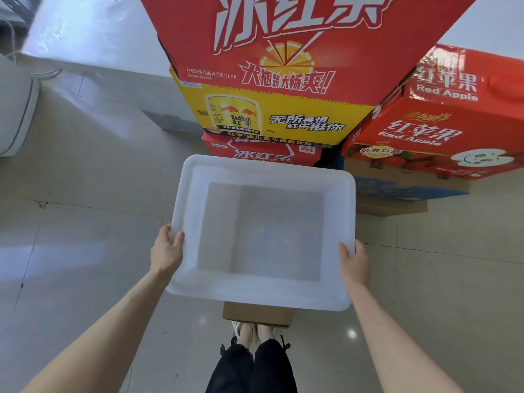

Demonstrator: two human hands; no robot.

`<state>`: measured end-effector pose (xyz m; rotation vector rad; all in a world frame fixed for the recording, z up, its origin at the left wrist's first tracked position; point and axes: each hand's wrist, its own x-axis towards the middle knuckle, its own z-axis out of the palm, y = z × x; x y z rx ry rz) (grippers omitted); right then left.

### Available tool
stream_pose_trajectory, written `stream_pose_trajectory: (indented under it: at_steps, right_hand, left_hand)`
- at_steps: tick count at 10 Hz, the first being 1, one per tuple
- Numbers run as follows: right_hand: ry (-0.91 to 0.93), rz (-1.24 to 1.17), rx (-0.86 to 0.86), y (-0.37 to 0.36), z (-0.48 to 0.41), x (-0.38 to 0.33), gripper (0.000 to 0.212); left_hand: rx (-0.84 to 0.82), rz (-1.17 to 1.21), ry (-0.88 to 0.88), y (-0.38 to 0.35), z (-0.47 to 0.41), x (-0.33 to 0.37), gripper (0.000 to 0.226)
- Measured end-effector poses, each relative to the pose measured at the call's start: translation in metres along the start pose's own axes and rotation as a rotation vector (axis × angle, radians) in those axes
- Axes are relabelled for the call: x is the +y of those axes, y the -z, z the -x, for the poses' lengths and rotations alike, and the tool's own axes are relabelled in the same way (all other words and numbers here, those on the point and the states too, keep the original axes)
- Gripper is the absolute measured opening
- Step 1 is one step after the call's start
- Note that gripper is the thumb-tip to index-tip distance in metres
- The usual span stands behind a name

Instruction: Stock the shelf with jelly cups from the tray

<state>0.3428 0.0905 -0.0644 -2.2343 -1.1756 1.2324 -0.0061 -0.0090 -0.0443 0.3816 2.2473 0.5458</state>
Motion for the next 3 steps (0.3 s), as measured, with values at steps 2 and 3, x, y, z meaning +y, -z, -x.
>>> stream_pose_trajectory:
  at_steps: [2,3]
  right_hand:
    - [-0.019,0.191,-0.122,0.021,0.018,0.000,0.048]
    - [0.061,0.304,-0.176,0.033,0.036,-0.019,0.047]
  left_hand:
    - [-0.048,-0.293,-0.074,0.015,0.031,0.014,0.044]
    - [-0.080,-0.382,-0.109,0.026,0.050,0.023,0.040]
